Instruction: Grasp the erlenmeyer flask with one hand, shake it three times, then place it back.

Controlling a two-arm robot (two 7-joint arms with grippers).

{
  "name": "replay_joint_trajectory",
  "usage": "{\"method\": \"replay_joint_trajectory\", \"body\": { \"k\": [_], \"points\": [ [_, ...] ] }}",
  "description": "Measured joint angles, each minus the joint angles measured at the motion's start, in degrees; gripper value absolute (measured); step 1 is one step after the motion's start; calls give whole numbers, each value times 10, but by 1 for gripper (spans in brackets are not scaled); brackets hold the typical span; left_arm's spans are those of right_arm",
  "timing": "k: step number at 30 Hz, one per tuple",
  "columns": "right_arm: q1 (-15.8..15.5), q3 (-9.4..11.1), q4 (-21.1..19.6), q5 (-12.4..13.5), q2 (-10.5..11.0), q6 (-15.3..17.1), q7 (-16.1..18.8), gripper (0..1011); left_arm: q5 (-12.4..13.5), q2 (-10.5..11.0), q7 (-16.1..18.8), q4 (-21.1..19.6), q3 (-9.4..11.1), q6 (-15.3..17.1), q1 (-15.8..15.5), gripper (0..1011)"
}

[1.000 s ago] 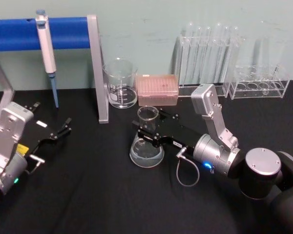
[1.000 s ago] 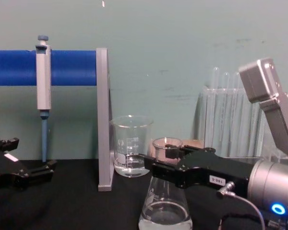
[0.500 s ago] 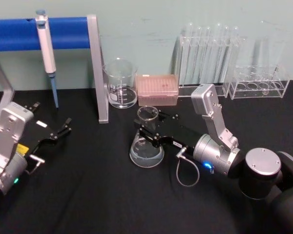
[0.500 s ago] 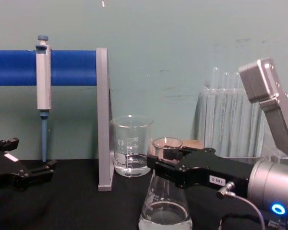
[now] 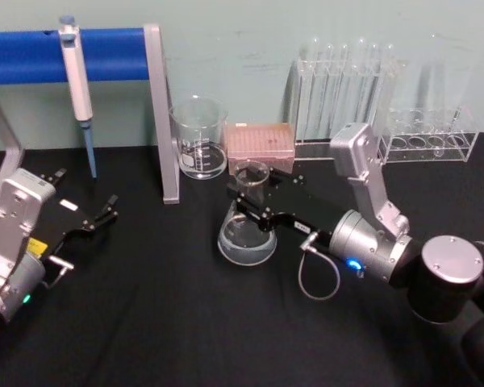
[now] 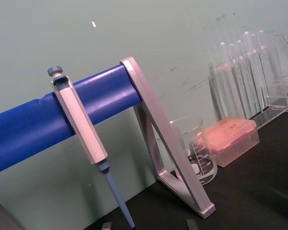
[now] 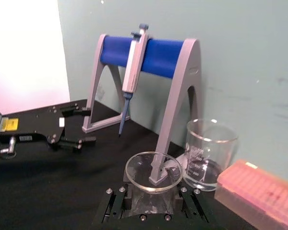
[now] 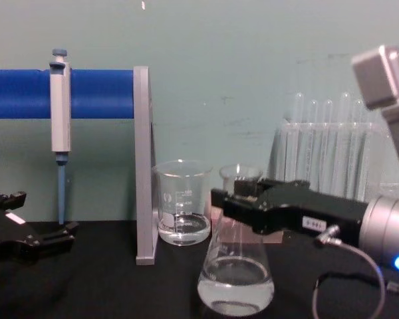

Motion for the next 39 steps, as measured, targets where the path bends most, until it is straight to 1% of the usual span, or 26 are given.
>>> {"method": "replay_joint_trajectory", "body": {
  "k": [3,8,12,13,16,22,26,39],
  "points": [
    [-10,8,-36,5,10,19,-13,450,0,0,0,0,0,0,0,1001],
    [-26,23,-85,14,25,41,-29,450,0,0,0,0,0,0,0,1001],
    [-35,32,-113,22,34,48,-35,450,0,0,0,0,0,0,0,1001],
    [-40,36,-125,26,39,50,-36,450,0,0,0,0,0,0,0,1001],
    [-47,43,-144,32,48,53,-38,450,0,0,0,0,0,0,0,1001],
    [-61,53,-171,42,65,56,-41,450,0,0,0,0,0,0,0,1001],
    [-66,57,-180,47,73,56,-41,450,0,0,0,0,0,0,0,1001],
    [-75,60,-189,56,86,52,-40,450,0,0,0,0,0,0,0,1001]
  ]
}}
